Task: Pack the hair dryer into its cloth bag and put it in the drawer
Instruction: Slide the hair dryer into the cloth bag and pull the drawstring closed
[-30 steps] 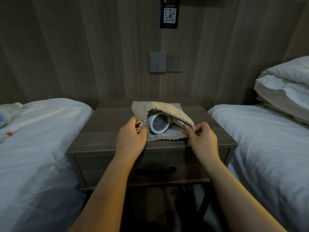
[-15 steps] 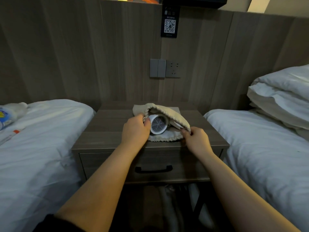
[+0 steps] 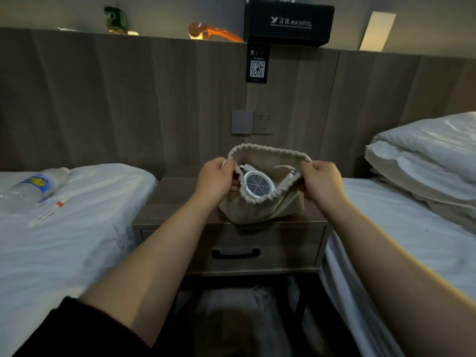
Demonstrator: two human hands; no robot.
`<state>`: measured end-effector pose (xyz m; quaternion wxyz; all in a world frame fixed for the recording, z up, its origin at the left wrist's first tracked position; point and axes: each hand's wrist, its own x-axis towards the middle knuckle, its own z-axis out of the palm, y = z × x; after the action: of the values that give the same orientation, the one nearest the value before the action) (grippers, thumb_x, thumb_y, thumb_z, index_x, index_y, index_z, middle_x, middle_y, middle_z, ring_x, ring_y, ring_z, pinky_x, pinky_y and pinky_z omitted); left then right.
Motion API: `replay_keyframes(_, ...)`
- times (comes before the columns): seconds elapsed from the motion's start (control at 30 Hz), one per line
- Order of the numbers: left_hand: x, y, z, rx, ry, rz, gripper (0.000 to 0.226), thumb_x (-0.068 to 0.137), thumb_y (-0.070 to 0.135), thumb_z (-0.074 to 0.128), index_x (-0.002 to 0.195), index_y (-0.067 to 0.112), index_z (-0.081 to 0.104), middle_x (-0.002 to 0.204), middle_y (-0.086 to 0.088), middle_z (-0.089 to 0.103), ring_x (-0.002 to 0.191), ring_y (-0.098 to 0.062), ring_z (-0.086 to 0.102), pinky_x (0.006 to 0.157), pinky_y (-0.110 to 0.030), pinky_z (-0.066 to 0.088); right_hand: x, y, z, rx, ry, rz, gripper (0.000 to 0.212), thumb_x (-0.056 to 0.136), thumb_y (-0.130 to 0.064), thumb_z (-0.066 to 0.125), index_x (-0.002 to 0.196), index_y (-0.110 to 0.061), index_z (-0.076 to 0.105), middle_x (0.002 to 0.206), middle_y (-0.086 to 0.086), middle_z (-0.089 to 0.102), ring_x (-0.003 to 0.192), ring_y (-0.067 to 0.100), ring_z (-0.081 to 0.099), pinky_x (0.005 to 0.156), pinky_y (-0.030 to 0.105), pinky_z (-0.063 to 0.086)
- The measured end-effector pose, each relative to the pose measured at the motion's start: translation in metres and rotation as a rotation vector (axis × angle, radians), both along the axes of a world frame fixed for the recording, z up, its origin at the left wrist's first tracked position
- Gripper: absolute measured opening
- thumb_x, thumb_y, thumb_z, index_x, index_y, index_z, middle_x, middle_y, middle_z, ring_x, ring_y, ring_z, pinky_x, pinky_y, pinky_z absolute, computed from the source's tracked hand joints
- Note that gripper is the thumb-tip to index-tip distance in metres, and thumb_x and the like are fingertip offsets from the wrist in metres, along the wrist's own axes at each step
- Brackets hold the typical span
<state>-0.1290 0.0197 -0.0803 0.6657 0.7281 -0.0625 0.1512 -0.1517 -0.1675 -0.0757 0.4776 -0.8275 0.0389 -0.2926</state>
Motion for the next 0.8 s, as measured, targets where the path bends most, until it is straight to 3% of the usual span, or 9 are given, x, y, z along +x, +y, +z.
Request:
replay_keyframes(0.1, -0.014, -0.003, 0.018, -0.028, -0.045, -0.032, 0.035, 0.094, 0.015, 0.043, 0.061, 0.011, 0.050, 0.058, -0.006, 0.052, 0.050, -0.016, 0.052, 0.049, -0.027, 0.048, -0.015, -0.002, 0.018, 0.078, -0.053, 0.023, 0.033, 0.083, -0.022, 0.044, 0.055, -0.006, 0.049, 0.051, 0.013, 0.047, 0.050, 0.025, 0.045, 0.054, 0.034, 0.036)
replay_keyframes(0.23, -0.023, -0.008, 0.032, -0.177, -0.025, -0.120, 0.026, 0.095, 0.019, 0.044, 0.076, 0.008, 0.057, 0.068, -0.009, 0.058, 0.055, -0.017, 0.056, 0.052, -0.027, 0.052, -0.028, -0.008, 0.036, 0.164, -0.086, 0.016, 0.035, 0.085, -0.021, 0.043, 0.052, -0.011, 0.043, 0.050, 0.011, 0.043, 0.038, 0.016, 0.039, 0.040, 0.020, 0.031)
replay_keyframes(0.4, -0.026, -0.005, 0.022, -0.307, 0.072, -0.172, 0.026, 0.093, 0.017, 0.047, 0.071, 0.008, 0.059, 0.052, -0.006, 0.059, 0.042, -0.014, 0.057, 0.047, -0.027, 0.053, -0.037, -0.021, 0.033, 0.295, -0.170, -0.043, 0.028, 0.076, -0.019, 0.052, 0.051, -0.008, 0.047, 0.054, 0.015, 0.040, 0.046, 0.022, 0.035, 0.047, 0.031, 0.028)
replay_keyframes(0.6, -0.032, -0.005, -0.048, -0.153, 0.215, -0.296, 0.032, 0.097, 0.019, 0.046, 0.068, 0.006, 0.053, 0.041, -0.004, 0.057, 0.035, -0.012, 0.056, 0.042, -0.022, 0.051, -0.032, -0.035, -0.033, 0.233, 0.099, -0.011, 0.033, 0.080, -0.020, 0.054, 0.049, -0.010, 0.050, 0.046, 0.008, 0.044, 0.040, 0.020, 0.038, 0.044, 0.028, 0.032)
replay_keyframes(0.8, -0.031, 0.010, -0.104, -0.236, 0.319, -0.351, 0.028, 0.097, 0.016, 0.044, 0.075, 0.003, 0.053, 0.046, -0.006, 0.060, 0.041, -0.014, 0.059, 0.043, -0.022, 0.052, -0.035, -0.068, -0.095, 0.092, 0.231, 0.195, 0.040, 0.091, -0.020, 0.056, 0.056, -0.002, 0.047, 0.048, 0.008, 0.038, 0.032, 0.013, 0.032, 0.037, 0.019, 0.028)
